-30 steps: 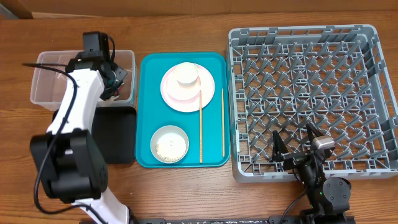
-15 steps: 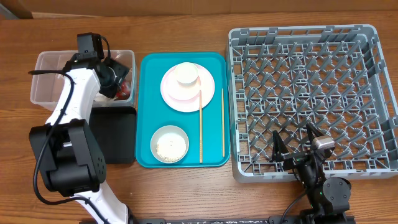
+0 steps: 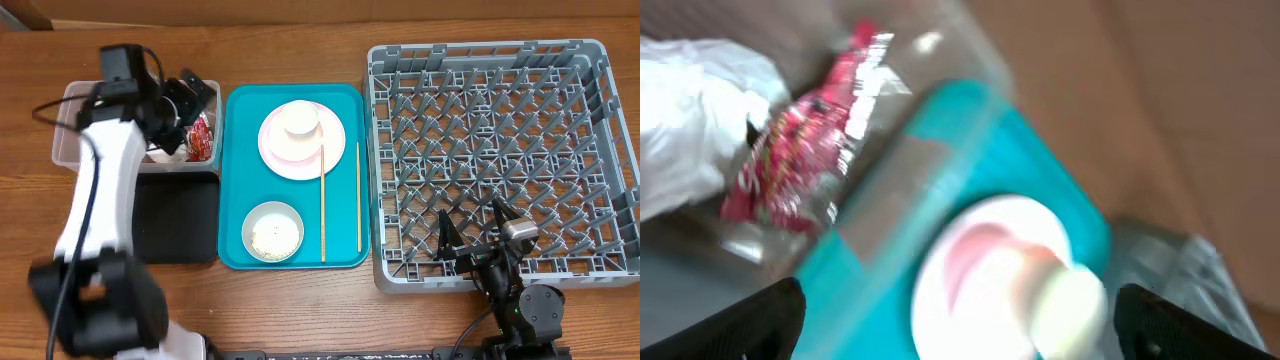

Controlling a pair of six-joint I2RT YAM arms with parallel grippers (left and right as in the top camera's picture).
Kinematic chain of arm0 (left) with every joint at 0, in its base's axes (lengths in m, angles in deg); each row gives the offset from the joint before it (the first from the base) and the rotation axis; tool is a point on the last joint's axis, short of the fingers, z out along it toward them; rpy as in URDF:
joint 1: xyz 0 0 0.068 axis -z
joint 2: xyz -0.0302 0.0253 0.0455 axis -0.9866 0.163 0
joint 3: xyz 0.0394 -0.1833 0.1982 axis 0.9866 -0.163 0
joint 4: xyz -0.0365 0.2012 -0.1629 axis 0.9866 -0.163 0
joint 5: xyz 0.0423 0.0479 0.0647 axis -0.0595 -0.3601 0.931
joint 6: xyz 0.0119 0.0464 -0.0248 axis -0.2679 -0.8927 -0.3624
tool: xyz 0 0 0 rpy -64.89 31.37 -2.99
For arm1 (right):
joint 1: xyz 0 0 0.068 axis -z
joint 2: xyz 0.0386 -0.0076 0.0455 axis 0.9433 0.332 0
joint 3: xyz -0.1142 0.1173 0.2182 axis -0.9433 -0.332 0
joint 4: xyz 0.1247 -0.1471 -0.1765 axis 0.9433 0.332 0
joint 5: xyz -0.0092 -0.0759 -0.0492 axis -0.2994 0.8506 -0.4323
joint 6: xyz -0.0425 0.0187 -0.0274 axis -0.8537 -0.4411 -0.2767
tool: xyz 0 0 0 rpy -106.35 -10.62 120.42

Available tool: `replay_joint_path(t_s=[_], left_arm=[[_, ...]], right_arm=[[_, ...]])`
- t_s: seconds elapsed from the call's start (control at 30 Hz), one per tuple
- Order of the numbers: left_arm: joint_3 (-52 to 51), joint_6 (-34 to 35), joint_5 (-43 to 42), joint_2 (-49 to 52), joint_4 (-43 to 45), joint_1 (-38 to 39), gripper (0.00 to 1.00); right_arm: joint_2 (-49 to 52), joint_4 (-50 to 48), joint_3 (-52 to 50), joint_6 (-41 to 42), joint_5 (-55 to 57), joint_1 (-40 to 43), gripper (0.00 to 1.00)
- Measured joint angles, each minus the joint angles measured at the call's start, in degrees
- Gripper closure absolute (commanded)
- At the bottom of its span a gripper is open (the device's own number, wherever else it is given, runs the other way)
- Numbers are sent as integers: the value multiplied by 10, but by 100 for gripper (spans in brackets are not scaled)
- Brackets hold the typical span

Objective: Sort waste into correct bins and load items into the dishwasher
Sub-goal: 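Carry the red wrapper into the clear bin and release it, then reach the left gripper to the rice bowl rim and grasp it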

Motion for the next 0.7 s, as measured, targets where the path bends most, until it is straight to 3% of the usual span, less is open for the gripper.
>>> replay_joint_path(t_s=[0.1,0.13,0.23,0.3,0.5,0.7], left_arm=[[8,-21,-11,-85,-41,0,5],[11,-29,-15,-111,-60,0,16],[16,-55,-20,-173,-138,2,68],[18,-73,-21,-199,-199,10,92],[6,-134,-19,-215,-335,96,96],[-92,-141,-4,-212,-297,249,94]], right_arm=[[0,0,0,0,0,0,0],[0,0,0,0,0,0,0],[0,0,0,0,0,0,0],[0,0,0,0,0,0,0],[0,0,0,0,0,0,0],[0,0,0,0,0,0,0]])
